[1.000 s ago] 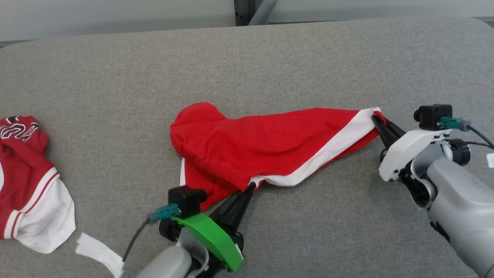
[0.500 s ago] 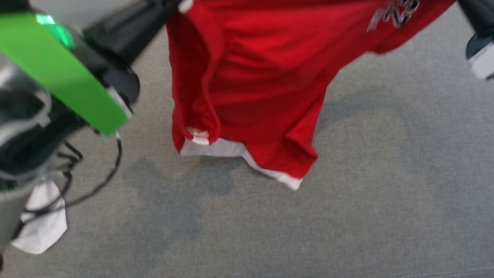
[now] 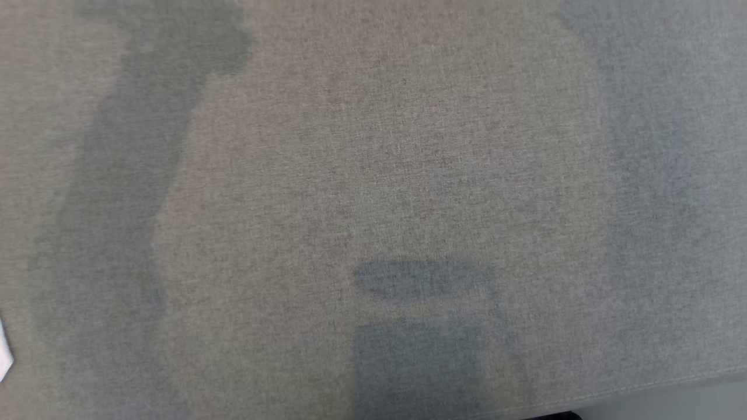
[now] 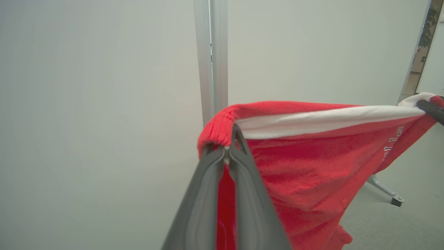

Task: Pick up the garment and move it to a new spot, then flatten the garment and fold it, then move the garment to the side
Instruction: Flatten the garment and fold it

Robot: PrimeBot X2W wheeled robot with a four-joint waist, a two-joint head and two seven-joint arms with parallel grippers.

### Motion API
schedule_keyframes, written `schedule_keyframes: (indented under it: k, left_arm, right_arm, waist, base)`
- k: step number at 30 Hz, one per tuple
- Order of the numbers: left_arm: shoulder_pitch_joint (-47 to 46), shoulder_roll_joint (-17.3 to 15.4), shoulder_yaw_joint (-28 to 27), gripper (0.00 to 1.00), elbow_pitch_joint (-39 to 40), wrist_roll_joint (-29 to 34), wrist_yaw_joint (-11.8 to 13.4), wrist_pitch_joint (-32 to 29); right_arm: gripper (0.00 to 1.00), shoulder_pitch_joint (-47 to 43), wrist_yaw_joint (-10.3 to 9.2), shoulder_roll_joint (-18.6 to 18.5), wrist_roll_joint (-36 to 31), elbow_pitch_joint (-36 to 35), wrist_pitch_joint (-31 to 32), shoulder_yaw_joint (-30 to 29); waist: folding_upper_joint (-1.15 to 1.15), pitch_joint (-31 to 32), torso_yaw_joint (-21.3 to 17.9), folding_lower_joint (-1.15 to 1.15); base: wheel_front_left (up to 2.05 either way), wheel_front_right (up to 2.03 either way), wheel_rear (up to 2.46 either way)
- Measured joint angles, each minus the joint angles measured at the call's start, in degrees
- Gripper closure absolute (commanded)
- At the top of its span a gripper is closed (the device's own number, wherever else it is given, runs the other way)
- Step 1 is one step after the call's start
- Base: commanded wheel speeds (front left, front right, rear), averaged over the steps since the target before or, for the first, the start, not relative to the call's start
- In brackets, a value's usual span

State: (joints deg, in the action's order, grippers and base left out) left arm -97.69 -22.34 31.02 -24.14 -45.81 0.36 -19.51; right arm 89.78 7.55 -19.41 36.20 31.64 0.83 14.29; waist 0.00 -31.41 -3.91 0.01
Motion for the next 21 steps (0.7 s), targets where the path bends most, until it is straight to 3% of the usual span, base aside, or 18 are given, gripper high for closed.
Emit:
schedule_keyframes:
  k: [2, 5, 7, 10, 15, 21]
  left_arm:
    - [-3.2, 1.1, -0.2, 1.00, -4.2, 2.9, -0.4, 6.7]
    - [-4.1, 2.0, 0.3, 1.00, -10.0, 4.9, -3.0, 15.3]
    - [-2.4, 1.9, 1.6, 1.00, -12.6, 6.2, -5.2, 19.5]
    - [3.4, 1.3, 2.2, 1.00, -14.6, 3.1, -7.1, 22.6]
    - [21.1, -3.5, 8.4, 1.00, -9.6, -2.6, -7.7, 23.7]
    - [42.3, -13.6, 14.4, 1.00, 4.7, -9.0, -7.9, 23.6]
  right_arm:
    - [1.00, 3.8, -0.01, 3.0, -1.9, 2.2, -4.7, -1.4]
    - [1.00, 4.3, -0.02, 5.8, -3.6, 3.5, -11.3, -0.3]
    - [1.00, 1.2, -0.02, 6.2, -3.6, 3.2, -13.5, 2.6]
    - [1.00, -6.9, -0.02, 5.4, -1.6, 1.1, -14.9, 7.6]
    - [1.00, -25.4, -0.02, 0.4, 1.9, -4.1, -15.6, 15.1]
    - [1.00, -43.2, -0.01, -6.4, 3.8, -12.1, -15.8, 18.9]
  waist:
    - [0.00, -2.3, -0.7, 0.00]
    - [0.00, -5.5, -1.8, 0.00]
    - [0.00, -7.2, -2.7, 0.01]
    - [0.00, -8.6, -4.2, 0.01]
    - [0.00, -7.9, -5.9, 0.01]
    - [0.00, -3.8, -6.5, -0.01]
  base:
    - [0.00, 0.00, 0.00]
    - [0.00, 0.00, 0.00]
    - [0.00, 0.00, 0.00]
    - [0.00, 0.00, 0.00]
    - [0.00, 0.00, 0.00]
    - [0.00, 0.00, 0.00]
